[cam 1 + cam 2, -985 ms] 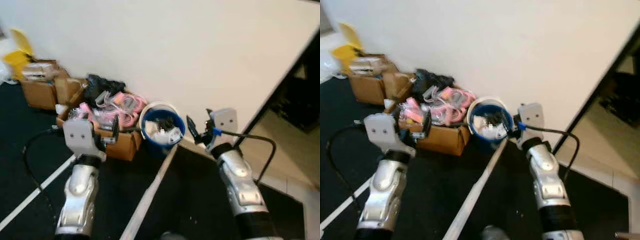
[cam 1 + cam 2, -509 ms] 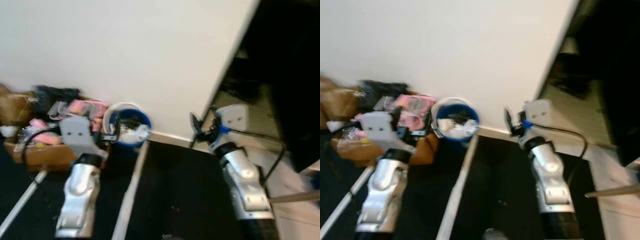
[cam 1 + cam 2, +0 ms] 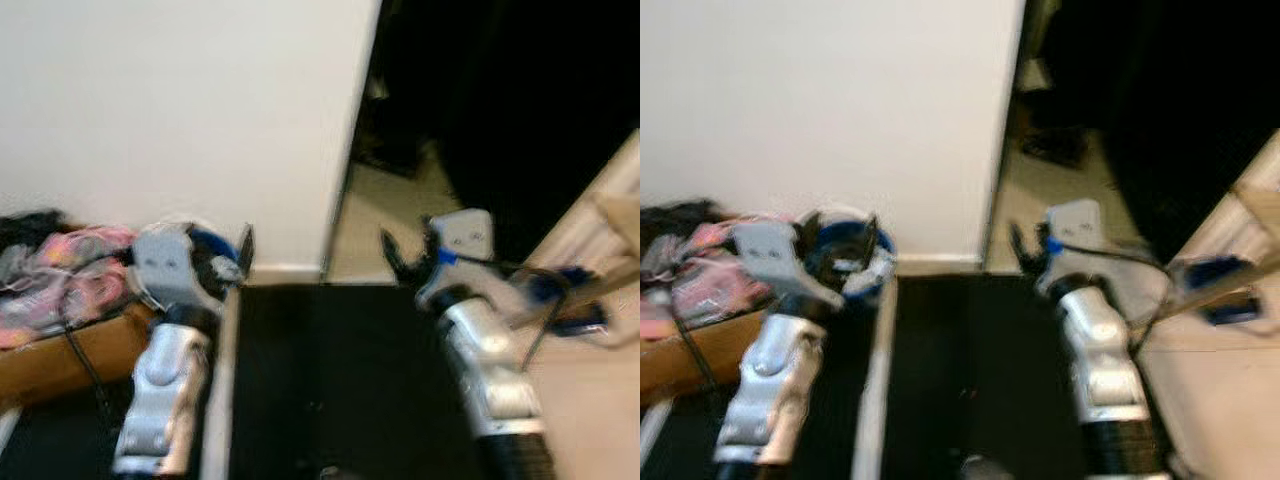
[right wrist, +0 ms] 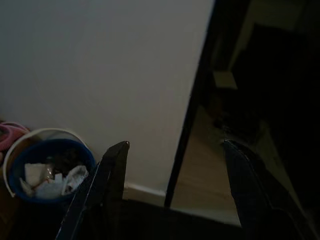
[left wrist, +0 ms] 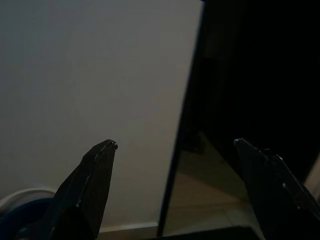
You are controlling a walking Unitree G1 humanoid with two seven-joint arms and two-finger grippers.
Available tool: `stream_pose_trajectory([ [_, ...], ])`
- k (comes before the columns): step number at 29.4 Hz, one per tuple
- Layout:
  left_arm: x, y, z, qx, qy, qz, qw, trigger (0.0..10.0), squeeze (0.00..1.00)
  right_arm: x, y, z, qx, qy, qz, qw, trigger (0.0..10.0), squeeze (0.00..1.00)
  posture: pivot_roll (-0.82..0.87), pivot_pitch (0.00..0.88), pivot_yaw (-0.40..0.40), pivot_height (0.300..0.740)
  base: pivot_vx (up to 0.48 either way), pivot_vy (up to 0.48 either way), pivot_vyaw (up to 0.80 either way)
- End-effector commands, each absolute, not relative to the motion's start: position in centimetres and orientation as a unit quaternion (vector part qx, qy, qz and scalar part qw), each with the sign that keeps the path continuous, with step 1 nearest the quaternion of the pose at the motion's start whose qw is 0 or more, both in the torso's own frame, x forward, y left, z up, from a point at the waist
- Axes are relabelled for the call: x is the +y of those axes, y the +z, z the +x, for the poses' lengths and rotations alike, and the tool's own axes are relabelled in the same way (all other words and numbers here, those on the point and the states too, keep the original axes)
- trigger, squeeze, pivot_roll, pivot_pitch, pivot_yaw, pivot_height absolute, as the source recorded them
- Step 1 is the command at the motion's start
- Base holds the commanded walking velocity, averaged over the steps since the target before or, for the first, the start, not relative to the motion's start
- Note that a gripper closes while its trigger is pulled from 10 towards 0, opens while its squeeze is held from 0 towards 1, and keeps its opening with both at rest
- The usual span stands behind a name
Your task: Picking trash to rubbish bin
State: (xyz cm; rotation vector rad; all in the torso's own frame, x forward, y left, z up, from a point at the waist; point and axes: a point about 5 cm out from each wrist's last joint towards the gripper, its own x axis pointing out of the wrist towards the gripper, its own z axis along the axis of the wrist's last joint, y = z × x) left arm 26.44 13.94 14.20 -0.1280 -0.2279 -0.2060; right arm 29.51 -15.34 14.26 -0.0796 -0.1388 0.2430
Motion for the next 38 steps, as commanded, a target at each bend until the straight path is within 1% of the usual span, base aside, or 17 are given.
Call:
stream_pose_trajectory([
  [1,13.8,13.6,26.4,-0.096,-0.111,-0.066,0.987,10.0,0.00,-15.7,13.8,29.6,-0.057,0.113,-0.034,0.991,10.0,0.00,0.00,0.000,-0.016,0.740,0.000,0.000,-0.76],
  [6,13.9,13.5,26.9,-0.100,-0.127,-0.069,0.985,10.0,0.00,-15.6,14.0,29.8,-0.059,0.116,-0.032,0.991,10.0,0.00,-0.01,0.000,-0.011,0.740,0.000,0.000,-0.76],
  [8,14.3,13.1,27.3,-0.096,-0.120,-0.062,0.986,10.0,0.00,-15.6,13.7,30.0,-0.058,0.116,-0.035,0.991,10.0,0.00,-0.01,0.000,-0.012,0.740,0.000,0.000,-0.76],
  [10,15.2,12.4,27.7,-0.091,-0.097,-0.023,0.991,10.0,0.00,-15.8,13.3,30.2,-0.056,0.113,-0.039,0.991,10.0,0.00,-0.01,0.000,-0.016,0.740,0.000,0.000,-0.76],
  [12,15.5,11.6,27.8,-0.070,-0.086,-0.064,0.992,10.0,0.00,-15.8,13.3,30.2,-0.056,0.114,-0.039,0.991,10.0,0.00,-0.01,0.000,-0.019,0.740,0.000,0.000,-0.76],
  [14,15.3,11.7,27.9,-0.070,-0.097,-0.075,0.990,10.0,0.00,-15.8,13.3,30.2,-0.057,0.114,-0.037,0.991,10.0,0.00,-0.01,0.000,-0.017,0.740,0.000,0.000,-0.76],
  [18,15.3,11.8,27.8,-0.070,-0.096,-0.065,0.991,10.0,0.00,-15.7,13.3,30.2,-0.057,0.115,-0.035,0.991,10.0,0.00,-0.01,0.000,-0.017,0.740,0.000,0.000,-0.76],
  [19,15.3,11.9,27.8,-0.072,-0.095,-0.050,0.992,10.0,0.00,-15.6,13.3,30.3,-0.057,0.117,-0.034,0.991,10.0,0.00,-0.01,0.000,-0.012,0.740,0.000,0.000,-0.76],
  [28,14.8,12.1,27.9,-0.093,-0.116,-0.022,0.989,10.0,0.00,-15.6,13.2,30.4,-0.061,0.119,-0.037,0.990,10.0,0.00,-0.01,0.000,-0.021,0.740,0.000,0.000,-0.76],
  [38,14.7,12.0,27.9,-0.092,-0.119,-0.024,0.988,10.0,0.00,-15.6,13.1,30.4,-0.060,0.118,-0.037,0.991,10.0,0.00,-0.01,0.000,-0.020,0.740,0.000,0.000,-0.76],
])
